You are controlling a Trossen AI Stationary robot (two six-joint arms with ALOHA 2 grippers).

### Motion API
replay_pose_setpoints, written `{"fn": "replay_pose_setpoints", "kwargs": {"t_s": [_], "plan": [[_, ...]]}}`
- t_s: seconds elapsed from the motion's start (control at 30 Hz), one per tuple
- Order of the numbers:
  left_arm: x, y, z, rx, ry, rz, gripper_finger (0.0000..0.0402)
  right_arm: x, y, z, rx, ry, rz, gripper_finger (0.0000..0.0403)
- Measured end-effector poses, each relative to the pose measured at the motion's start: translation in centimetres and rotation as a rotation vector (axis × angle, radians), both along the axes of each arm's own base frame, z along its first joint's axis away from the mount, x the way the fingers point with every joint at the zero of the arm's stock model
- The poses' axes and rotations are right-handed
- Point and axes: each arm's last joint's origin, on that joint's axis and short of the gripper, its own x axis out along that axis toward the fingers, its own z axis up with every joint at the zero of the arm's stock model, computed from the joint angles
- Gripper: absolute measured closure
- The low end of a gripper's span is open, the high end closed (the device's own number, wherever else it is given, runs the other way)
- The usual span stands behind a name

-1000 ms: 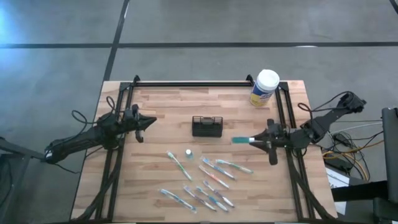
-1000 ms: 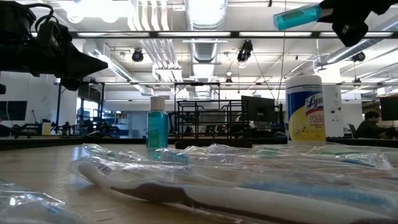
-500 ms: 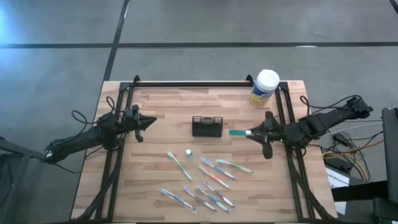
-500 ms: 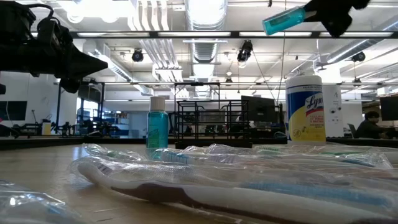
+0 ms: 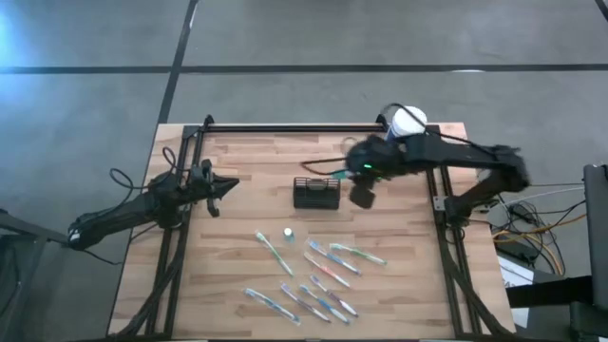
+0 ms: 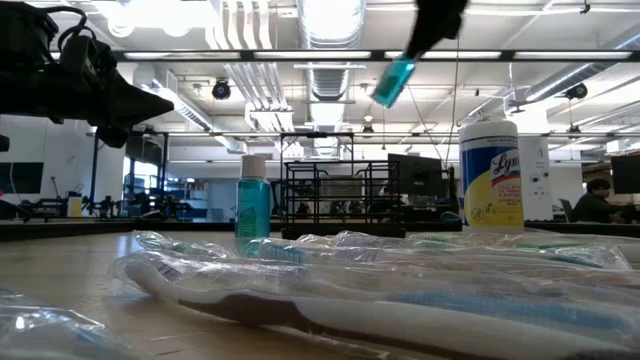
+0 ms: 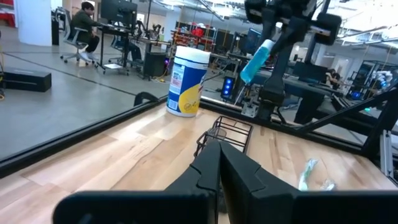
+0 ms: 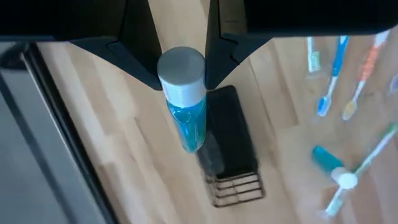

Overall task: Pick & Place toothbrushing station
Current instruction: Put the bottom mouthwash into the wire organizer

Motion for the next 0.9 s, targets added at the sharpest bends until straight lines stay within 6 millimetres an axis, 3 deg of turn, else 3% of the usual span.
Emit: {"fn": "replay_pose_setpoints", "kwargs": {"t_s": [0.17,0.37,0.47,0.57,0.7,0.9], "plan": [[0.0,0.0,0.0,0.001,0.002,0.000,0.0390,5.0,-0.6,0.5,-0.003,0.153,0.074,0.0310],[0.0,0.0,0.0,0.002,0.003,0.000,0.0390,10.0,-0.9,-0.9,-0.006,0.308,0.114,0.0310],[0.0,0.0,0.0,0.002,0.003,-0.001,0.0390,12.1,-0.9,-1.7,0.025,0.284,0.155,0.0310],[0.0,0.0,0.0,0.005,0.003,0.000,0.0390,12.5,-0.9,-2.5,0.132,0.281,0.220,0.0310],[0.0,0.0,0.0,0.022,0.009,-0.001,0.0390,12.4,-1.5,-3.5,0.121,0.360,0.170,0.0310],[0.0,0.0,0.0,0.023,0.010,0.000,0.0390,12.6,-1.7,-3.4,0.101,0.336,0.163,0.0310]]}}
